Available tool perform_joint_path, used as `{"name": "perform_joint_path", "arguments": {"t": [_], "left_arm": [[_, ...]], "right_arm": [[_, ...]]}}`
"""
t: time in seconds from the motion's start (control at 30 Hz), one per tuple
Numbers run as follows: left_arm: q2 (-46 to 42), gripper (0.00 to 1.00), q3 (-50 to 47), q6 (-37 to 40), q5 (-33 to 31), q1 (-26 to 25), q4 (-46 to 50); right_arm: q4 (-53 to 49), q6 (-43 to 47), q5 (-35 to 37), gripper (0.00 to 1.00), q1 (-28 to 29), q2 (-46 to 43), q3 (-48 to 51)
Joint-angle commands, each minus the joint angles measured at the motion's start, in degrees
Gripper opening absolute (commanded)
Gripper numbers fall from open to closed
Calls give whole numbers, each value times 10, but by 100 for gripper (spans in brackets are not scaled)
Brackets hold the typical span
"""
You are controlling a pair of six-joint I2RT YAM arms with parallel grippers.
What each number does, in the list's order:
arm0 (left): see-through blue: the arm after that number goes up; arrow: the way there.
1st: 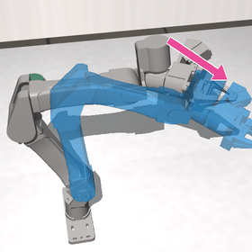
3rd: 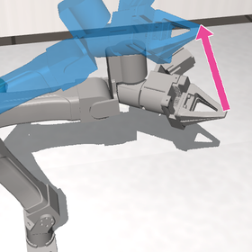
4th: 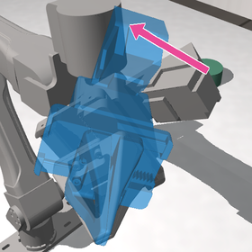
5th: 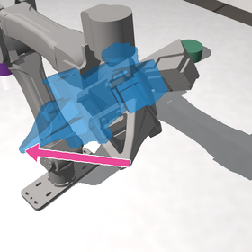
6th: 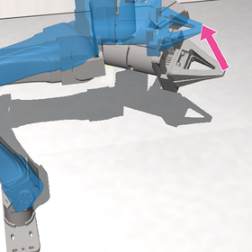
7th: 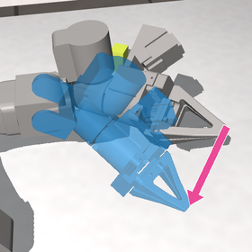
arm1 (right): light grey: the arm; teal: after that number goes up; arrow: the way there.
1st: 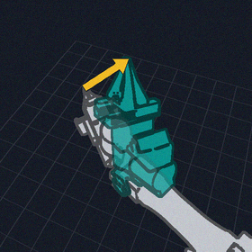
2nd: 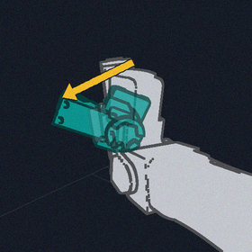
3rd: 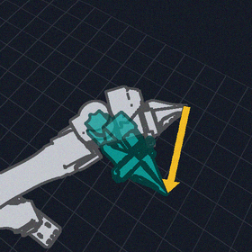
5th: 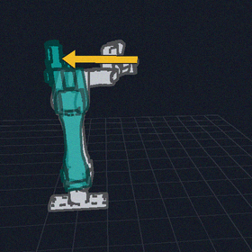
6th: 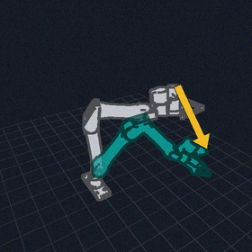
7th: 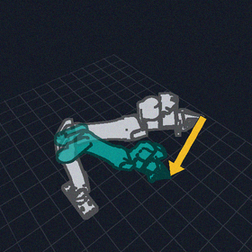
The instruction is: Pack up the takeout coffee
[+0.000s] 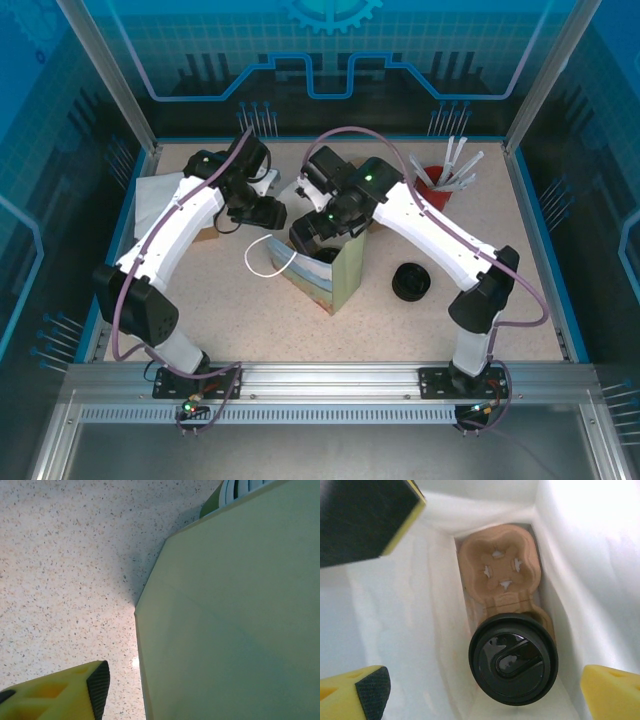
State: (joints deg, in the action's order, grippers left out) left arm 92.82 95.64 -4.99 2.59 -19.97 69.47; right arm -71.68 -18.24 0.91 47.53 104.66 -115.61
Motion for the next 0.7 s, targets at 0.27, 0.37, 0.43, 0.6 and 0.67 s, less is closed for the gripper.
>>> {"name": "perform_joint_path", "arguments": {"t": [0.27,0.37,0.43,0.6,0.67], "left_arm": [[-74,73,8,-54,129,72,-52],[-103,74,-11,-70,193,107,-88],[-121,74,-22,-78,217,124,-104],[-170,77,-46,-79,227,147,-126],[-195,79,-62,-82,227,152,-140]], "right_arm": [[-4,-8,-22,87,-32,-68,-62],[10,-4,12,82,-43,-99,-55],[18,1,53,80,-52,-121,-44],[15,8,157,71,-92,-154,-12],[18,12,205,68,-106,-163,7]]}}
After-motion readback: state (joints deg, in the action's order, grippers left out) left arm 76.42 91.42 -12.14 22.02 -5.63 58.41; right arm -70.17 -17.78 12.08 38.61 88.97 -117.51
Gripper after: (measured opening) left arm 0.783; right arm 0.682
